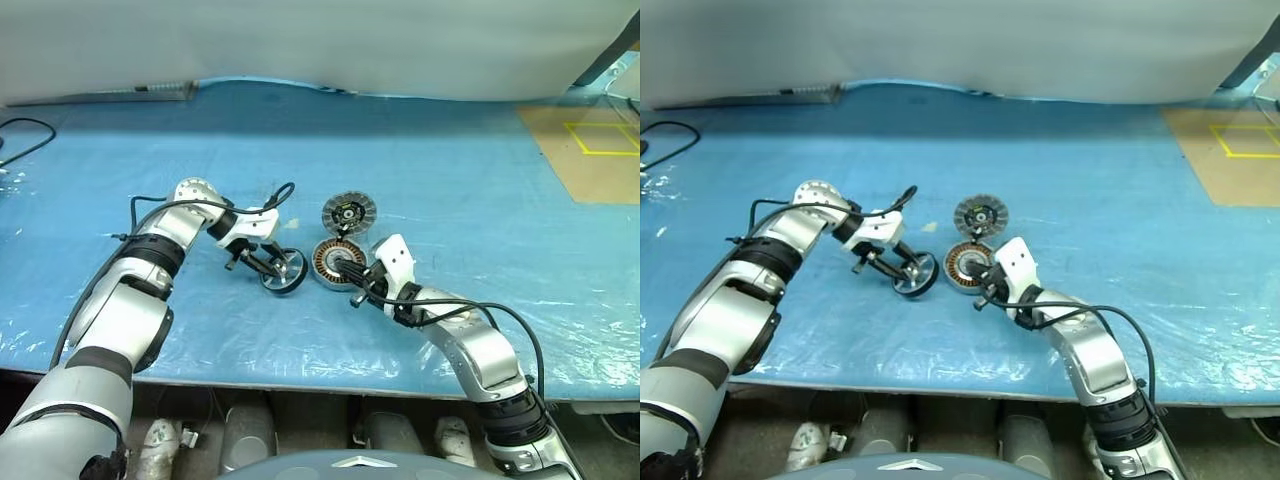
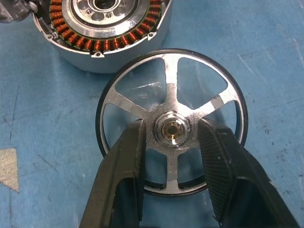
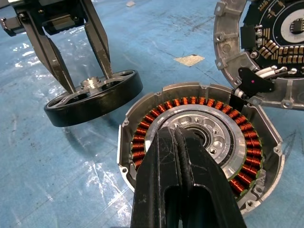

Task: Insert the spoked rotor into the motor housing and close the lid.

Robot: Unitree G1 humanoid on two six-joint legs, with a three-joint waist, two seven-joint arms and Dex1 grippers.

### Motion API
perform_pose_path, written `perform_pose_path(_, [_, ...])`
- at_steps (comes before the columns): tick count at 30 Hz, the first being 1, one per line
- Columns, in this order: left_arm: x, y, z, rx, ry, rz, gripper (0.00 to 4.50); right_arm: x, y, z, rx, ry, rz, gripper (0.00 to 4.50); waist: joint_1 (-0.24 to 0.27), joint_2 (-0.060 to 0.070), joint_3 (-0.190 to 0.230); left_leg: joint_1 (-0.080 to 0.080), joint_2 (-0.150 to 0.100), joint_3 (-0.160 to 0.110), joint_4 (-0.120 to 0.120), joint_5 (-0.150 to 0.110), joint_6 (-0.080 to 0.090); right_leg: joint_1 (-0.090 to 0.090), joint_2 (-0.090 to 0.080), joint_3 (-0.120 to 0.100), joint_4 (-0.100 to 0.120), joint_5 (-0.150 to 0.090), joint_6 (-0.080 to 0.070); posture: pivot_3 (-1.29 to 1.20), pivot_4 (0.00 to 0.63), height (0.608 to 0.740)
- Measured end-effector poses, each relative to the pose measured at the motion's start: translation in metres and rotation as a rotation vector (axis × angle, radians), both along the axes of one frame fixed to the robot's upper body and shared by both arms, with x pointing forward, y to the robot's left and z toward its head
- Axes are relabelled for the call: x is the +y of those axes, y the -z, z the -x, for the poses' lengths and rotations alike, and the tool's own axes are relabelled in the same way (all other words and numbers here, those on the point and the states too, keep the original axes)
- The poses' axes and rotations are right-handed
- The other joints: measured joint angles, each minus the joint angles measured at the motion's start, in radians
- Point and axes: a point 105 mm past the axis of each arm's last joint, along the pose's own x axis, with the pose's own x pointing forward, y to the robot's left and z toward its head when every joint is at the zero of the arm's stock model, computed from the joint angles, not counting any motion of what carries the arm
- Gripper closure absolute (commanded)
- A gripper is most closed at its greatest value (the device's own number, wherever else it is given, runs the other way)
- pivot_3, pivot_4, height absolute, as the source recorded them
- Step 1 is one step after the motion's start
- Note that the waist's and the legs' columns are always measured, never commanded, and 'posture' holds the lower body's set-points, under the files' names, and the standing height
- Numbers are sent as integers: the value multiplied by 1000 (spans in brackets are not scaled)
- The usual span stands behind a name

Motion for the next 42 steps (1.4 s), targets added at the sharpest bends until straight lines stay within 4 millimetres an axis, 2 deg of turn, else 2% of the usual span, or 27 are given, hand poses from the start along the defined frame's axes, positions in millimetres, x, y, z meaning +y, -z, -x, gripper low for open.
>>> perform_pose_path(2, [7, -3, 0, -5, -19, -8, 3175, -2, -4, 1, -9, -8, -12, 4500, 0, 0, 0, 0, 0, 0, 0, 0, 0, 0, 0, 0, 0, 0, 0, 0, 150, 740])
perform_pose_path(7, [25, -25, 1, -41, -67, 10, 3175, -12, -14, -1, -51, 4, -35, 4500, 0, 0, 0, 0, 0, 0, 0, 0, 0, -1, 0, 0, 0, 0, 0, 0, 150, 740])
perform_pose_path(11, [25, -35, 3, -36, -87, 43, 3175, -23, -19, -2, -109, 16, -43, 4500, 3, 0, 0, -1, 0, 0, 0, 0, 0, -1, 0, 0, 0, 0, 0, 0, 150, 740])
perform_pose_path(14, [13, -36, 3, -22, -86, 63, 3175, -28, -11, 3, -125, 3, -59, 4500, 10, 0, 0, -1, 0, 0, 0, 0, 0, -1, 0, 0, -1, 0, 0, 0, 150, 740])
perform_pose_path(19, [-18, -35, -3, 1, -118, 103, 3175, -37, 4, 13, -105, -27, -104, 4500, 12, 0, 0, -2, 0, 0, 1, 0, 0, -1, 0, -1, -1, 0, 0, 0, 150, 740])
perform_pose_path(23, [-46, -51, -7, -15, -84, 119, 3175, -52, 13, 17, -111, 3, -107, 4500, 12, -1, 0, -2, 0, 0, 1, 0, 0, -1, 0, -1, -1, 0, 0, 0, 150, 740])
perform_pose_path(27, [-68, -59, -4, -25, -8, 116, 3175, -56, 23, 23, -93, 14, -103, 4500, 9, -1, 1, -3, 0, 0, 0, 0, 1, -1, 0, -1, -1, 0, 0, 0, 150, 740])
perform_pose_path(32, [-79, -57, -1, -23, 49, 86, 3175, -58, 24, 23, -103, 19, -89, 4500, 9, -1, 1, -3, 0, 0, 1, 0, 1, 0, 0, -1, -1, 0, 0, 0, 150, 740])
perform_pose_path(42, [-91, -39, -4, -37, 75, 50, 3175, -56, 31, 27, -97, 35, -79, 4500, 13, -1, 1, -3, 0, 0, 1, 0, 1, 0, 0, -1, -2, 0, 0, 0, 150, 740])
